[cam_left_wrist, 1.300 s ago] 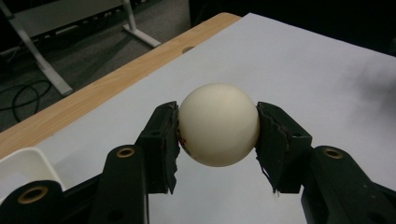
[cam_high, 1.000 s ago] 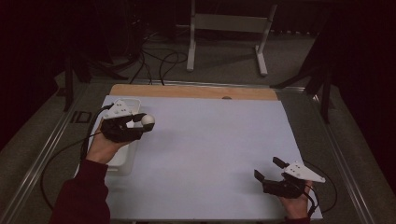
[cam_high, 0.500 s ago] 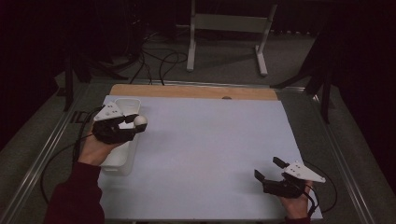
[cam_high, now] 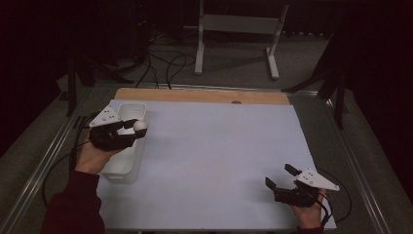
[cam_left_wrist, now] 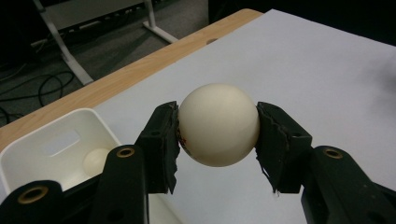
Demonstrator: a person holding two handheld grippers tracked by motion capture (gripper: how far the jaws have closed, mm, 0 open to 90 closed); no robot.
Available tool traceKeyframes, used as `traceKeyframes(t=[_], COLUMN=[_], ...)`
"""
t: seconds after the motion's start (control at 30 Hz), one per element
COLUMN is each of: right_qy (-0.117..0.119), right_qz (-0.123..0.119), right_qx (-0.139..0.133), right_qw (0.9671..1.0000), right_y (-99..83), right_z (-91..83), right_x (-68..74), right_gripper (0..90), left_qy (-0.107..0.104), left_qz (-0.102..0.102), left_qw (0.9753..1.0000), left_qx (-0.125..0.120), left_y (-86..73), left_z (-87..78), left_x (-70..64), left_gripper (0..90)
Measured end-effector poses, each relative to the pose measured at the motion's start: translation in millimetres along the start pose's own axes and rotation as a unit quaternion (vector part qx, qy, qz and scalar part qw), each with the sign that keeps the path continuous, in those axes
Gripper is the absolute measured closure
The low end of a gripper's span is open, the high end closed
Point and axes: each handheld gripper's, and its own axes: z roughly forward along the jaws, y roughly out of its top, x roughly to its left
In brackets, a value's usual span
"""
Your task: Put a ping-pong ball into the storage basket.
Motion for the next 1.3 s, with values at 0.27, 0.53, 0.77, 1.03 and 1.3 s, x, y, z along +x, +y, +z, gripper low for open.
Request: traceKeyframes(t=[0.27, 0.53, 0.77, 1.03, 1.3], right_qy=[0.001, 0.001, 0.002, 0.002, 0.002], right_qz=[0.001, 0.001, 0.001, 0.001, 0.001], right_qx=[0.001, 0.001, 0.002, 0.002, 0.002], right_qw=[1.0000, 1.0000, 1.0000, 1.0000, 1.0000], right_y=[-0.1, -0.1, -0.1, -0.2, -0.1], right_z=[0.5, 0.7, 1.0, 1.3, 1.3], right_x=[0.4, 0.6, 0.7, 0.8, 0.8], right_gripper=[9.0, 9.0, 9.0, 9.0, 9.0], left_qy=[0.006, 0.013, 0.017, 0.022, 0.028], left_qz=[-0.004, -0.008, -0.012, -0.016, -0.020], left_qw=[1.0000, 0.9999, 0.9998, 0.9996, 0.9994], left_qx=[0.001, 0.002, 0.001, 0.003, 0.006], left_y=[-4.1, -7.8, -10.4, -12.4, -16.4], left_z=[-5.7, -10.9, -13.6, -15.6, -18.5], left_x=[5.0, 10.0, 13.2, 16.1, 19.6], left_gripper=[51.8, 51.8, 51.8, 51.7, 51.7])
